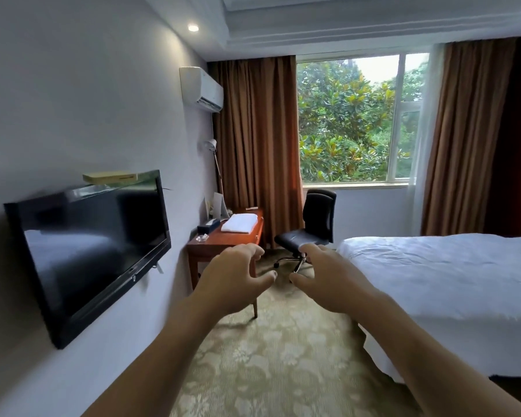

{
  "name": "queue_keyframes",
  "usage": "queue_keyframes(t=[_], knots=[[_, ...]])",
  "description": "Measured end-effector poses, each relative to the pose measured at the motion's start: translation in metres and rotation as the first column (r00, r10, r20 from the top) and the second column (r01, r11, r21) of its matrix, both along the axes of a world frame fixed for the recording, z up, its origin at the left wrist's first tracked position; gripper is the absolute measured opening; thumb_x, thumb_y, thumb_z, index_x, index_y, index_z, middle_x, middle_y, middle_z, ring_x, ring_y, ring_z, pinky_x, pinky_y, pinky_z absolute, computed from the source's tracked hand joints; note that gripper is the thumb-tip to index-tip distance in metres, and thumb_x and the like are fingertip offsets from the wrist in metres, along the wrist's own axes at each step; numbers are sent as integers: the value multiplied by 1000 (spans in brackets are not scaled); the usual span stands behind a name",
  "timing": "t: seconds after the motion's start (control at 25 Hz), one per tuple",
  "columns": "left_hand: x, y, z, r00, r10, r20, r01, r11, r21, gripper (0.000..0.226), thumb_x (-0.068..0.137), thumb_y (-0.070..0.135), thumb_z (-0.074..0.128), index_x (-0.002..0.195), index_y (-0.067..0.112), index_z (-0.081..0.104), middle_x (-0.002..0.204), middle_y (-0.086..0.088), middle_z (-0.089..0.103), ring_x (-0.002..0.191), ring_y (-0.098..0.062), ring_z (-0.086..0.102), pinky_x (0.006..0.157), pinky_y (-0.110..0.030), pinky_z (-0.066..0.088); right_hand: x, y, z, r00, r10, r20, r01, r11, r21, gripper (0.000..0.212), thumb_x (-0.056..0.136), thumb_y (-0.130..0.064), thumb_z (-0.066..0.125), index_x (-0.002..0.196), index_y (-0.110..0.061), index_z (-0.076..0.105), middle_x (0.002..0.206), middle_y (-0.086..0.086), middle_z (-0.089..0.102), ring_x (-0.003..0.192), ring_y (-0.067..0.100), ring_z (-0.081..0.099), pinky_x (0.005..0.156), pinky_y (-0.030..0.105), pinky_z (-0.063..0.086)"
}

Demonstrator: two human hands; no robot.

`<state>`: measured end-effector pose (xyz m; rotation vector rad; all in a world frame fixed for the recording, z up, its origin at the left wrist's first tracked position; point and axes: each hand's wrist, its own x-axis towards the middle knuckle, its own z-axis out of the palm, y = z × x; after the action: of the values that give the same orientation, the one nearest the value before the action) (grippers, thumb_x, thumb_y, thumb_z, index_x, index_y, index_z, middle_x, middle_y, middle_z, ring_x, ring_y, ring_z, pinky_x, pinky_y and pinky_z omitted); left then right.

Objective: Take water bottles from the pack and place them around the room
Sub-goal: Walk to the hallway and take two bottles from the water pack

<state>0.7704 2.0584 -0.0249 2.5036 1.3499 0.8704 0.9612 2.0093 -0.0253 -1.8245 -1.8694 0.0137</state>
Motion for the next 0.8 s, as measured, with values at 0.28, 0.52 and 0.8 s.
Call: queue_keyframes(t=[0.28, 0.52, 0.8], knots=[[49, 194, -13, 1000, -13, -7, 13, 1000, -1, 56, 86, 49, 66, 133, 20, 57, 133, 3, 63, 122, -13, 57, 104, -37, 47, 49, 190, -16, 1000, -2, 8, 3, 1000, -8, 57, 86, -47, 60, 136, -22, 46, 130, 1, 57, 112, 20, 56, 90, 33, 49], [85, 379, -3, 997, -55, 55, 55, 998, 1, 54, 85, 50, 65, 131, 22, 59, 130, 3, 65, 118, -13, 60, 100, -33, 50, 80, 369, 2, 999, -41, 17, 41, 999, -8, 55, 85, -46, 60, 133, -22, 48, 126, 2, 60, 109, 21, 58, 83, 30, 47], [140, 541, 4, 994, -103, 27, 103, 995, 12, 51, 85, 48, 65, 128, 20, 60, 129, 2, 66, 118, -16, 60, 100, -38, 49, 131, 515, 5, 992, -129, 11, 129, 992, -6, 51, 84, -47, 59, 126, -19, 51, 119, 5, 62, 107, 24, 58, 89, 40, 50]])
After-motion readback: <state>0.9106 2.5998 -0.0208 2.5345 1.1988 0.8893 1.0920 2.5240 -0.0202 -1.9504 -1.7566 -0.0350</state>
